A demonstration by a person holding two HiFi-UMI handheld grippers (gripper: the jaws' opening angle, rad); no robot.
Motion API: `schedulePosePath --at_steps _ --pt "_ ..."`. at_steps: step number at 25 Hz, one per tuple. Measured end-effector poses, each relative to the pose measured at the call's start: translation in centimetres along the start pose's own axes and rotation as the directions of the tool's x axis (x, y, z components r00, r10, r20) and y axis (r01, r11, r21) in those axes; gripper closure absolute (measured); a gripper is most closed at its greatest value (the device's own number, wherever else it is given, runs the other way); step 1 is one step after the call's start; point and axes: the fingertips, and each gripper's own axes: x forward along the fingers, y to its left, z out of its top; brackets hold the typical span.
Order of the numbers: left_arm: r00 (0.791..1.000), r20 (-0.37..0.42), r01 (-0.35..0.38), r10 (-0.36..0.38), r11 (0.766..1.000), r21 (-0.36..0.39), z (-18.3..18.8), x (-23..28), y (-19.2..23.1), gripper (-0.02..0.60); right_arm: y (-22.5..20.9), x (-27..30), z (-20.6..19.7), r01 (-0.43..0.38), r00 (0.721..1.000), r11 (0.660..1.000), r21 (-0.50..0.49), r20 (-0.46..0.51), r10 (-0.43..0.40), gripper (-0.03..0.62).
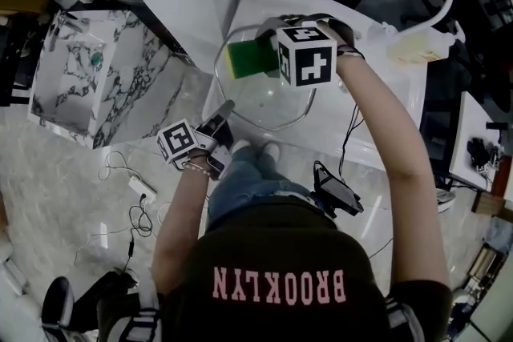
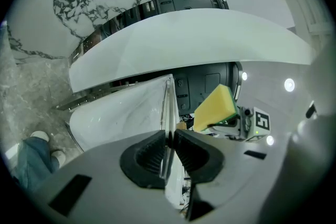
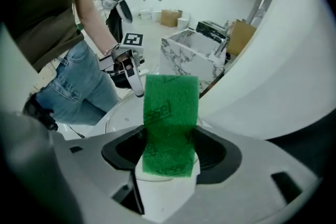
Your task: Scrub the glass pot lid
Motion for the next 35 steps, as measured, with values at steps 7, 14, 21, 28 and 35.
schedulePosePath --at_steps 7,14,21,28,35 --pt "1.000 -0.016 -0.013 0.013 1.000 -0.015 -0.1 0.0 0.0 0.529 0.4 4.6 1.7 -0.108 0.984 0.965 -0.237 -0.161 0.071 0.324" --pt "1.000 -0.022 0.000 0.000 1.000 -0.018 -0.1 0.2 0.0 0.529 1.8 7.9 2.6 -0.217 0.959 0.920 -0.327 -0.246 0.139 0.324" --pt "1.000 -0.013 -0.004 0.004 1.000 -0.024 0.1 0.1 0.1 0.529 1.4 8.6 2.4 -0.256 0.955 0.928 -0.272 -0.220 0.199 0.325" --pt "1.000 -0.005 -0.024 0.024 0.999 -0.040 0.0 0.2 0.0 0.529 0.8 8.5 1.3 -0.274 0.955 0.928 -0.251 -0.187 0.231 0.326" --pt "1.000 0.003 -0.002 0.002 1.000 -0.022 0.2 0.3 0.2 0.529 -0.3 8.7 -0.6 -0.276 0.956 0.944 -0.180 -0.149 0.251 0.326"
